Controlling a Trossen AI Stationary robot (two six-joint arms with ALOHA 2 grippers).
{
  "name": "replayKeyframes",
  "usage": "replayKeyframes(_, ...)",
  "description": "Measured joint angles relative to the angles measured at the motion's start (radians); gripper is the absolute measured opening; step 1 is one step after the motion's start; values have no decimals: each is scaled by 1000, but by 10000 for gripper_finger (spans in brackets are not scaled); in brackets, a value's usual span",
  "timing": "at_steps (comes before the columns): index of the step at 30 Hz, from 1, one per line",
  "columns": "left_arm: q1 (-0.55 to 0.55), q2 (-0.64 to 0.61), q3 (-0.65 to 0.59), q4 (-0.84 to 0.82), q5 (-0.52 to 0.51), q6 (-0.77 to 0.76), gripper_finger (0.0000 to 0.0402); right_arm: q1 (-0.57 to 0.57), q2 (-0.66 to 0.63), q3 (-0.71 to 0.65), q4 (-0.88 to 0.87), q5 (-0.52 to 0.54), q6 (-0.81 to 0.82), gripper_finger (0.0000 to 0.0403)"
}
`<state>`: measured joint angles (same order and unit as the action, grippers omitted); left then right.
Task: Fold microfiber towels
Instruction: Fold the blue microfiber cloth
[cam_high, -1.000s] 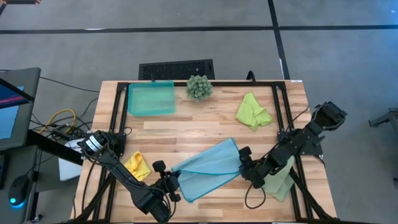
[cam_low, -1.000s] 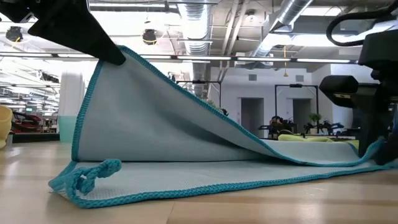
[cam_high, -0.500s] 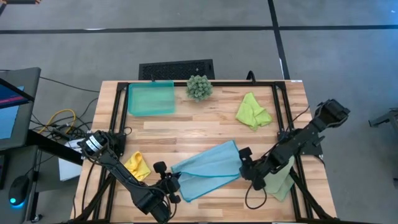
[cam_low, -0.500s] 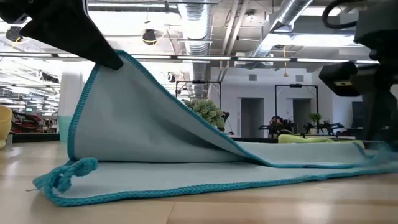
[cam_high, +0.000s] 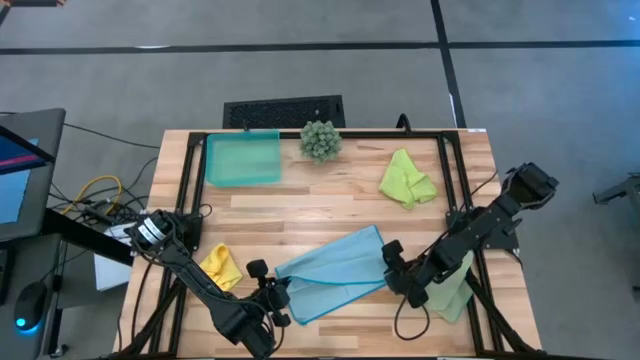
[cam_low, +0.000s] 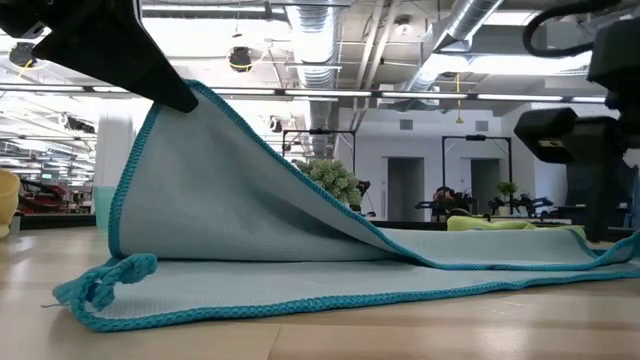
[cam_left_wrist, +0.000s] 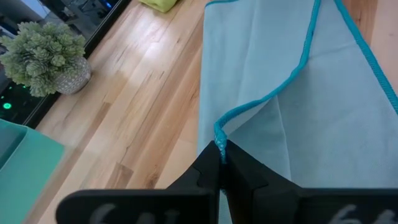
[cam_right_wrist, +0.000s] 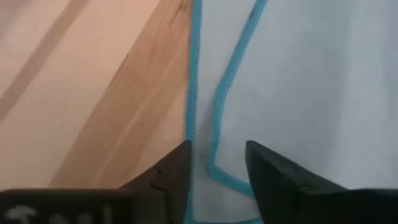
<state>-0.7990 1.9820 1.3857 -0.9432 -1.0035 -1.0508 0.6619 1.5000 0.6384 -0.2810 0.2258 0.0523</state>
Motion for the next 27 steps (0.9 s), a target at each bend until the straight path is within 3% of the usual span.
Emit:
replayKeyframes(9,0,0,0,1,0,0,0,-2,10,1,10,12,0,12)
replayKeyframes(15,0,0,1,28,-13,22,0,-3,-1,57,-130,90,50,21)
replayKeyframes(20,1,0,19,-15,-73,-26,0,-20,-47,172,-307,276,44,6)
replayKeyframes(23,17,-1,20,-113,-130,-116,0,-93,-86,182,-340,407,10,12)
replayKeyframes(27,68,-2,16,-317,-151,-284,0,-260,-109,140,-311,507,-43,11)
